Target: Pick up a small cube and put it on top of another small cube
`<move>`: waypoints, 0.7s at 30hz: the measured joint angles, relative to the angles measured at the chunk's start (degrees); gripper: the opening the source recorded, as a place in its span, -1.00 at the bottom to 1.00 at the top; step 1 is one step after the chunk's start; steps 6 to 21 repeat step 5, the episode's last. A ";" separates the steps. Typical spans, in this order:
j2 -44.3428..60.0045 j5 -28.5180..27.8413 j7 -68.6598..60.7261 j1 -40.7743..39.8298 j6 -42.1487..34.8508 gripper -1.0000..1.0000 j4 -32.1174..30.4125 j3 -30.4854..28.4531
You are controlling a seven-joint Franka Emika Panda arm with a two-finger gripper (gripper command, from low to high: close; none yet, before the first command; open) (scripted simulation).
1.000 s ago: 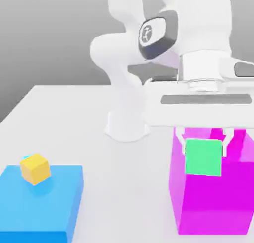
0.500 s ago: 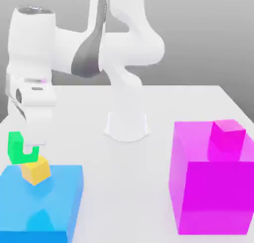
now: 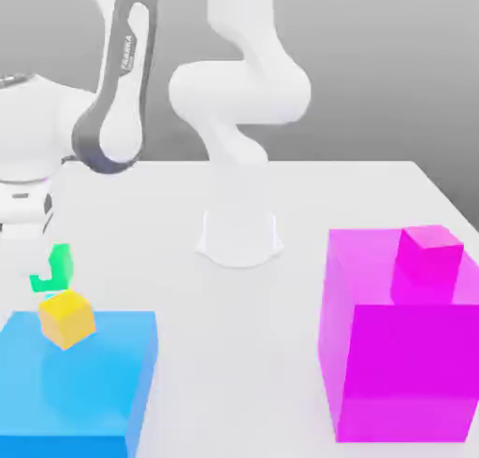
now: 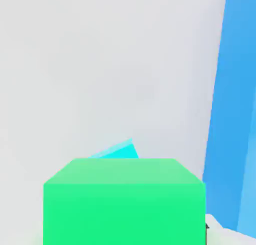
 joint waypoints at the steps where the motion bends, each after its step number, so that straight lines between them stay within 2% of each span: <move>1: 1.76 3.99 -2.83 -1.13 1.03 -1.00 0.11 1.92; 2: 3.46 7.78 -5.53 -2.68 2.04 -1.00 0.23 4.18; 3: 4.86 10.86 -7.74 -4.11 2.89 1.00 0.35 6.23; 21: 4.86 10.86 -7.74 -4.11 2.89 1.00 0.35 6.23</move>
